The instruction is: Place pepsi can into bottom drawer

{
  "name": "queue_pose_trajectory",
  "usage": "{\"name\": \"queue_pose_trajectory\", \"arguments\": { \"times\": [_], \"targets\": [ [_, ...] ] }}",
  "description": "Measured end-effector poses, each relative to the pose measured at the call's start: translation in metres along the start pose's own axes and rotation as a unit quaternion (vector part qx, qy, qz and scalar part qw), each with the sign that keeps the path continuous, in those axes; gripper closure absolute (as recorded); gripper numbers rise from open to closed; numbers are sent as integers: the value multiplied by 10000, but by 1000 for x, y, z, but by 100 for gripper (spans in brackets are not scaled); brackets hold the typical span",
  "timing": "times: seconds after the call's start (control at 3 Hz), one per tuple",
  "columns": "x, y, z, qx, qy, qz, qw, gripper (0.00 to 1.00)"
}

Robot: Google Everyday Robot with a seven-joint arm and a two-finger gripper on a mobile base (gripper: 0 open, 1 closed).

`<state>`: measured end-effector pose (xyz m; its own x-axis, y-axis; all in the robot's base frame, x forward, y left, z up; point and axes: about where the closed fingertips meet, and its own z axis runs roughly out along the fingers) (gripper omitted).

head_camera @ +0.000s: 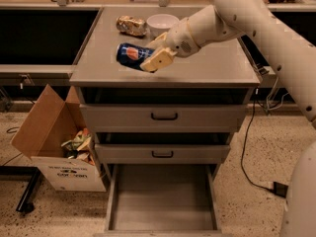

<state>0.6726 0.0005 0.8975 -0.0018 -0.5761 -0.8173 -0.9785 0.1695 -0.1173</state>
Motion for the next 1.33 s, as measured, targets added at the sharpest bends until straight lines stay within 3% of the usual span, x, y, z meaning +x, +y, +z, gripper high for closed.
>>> {"name": "queue_pose_trajectory", "arguments": {
  "times": [0.33, 0.67, 1.0, 1.33],
  "targets": [
    [25, 42, -7, -261, 282, -334, 9987, 100],
    [70, 93, -17, -476, 636, -404, 9960, 100],
    [83, 104, -9, -620, 706, -317, 9951, 100],
    [81, 103, -9, -609, 698, -323, 9952, 100]
  ]
}}
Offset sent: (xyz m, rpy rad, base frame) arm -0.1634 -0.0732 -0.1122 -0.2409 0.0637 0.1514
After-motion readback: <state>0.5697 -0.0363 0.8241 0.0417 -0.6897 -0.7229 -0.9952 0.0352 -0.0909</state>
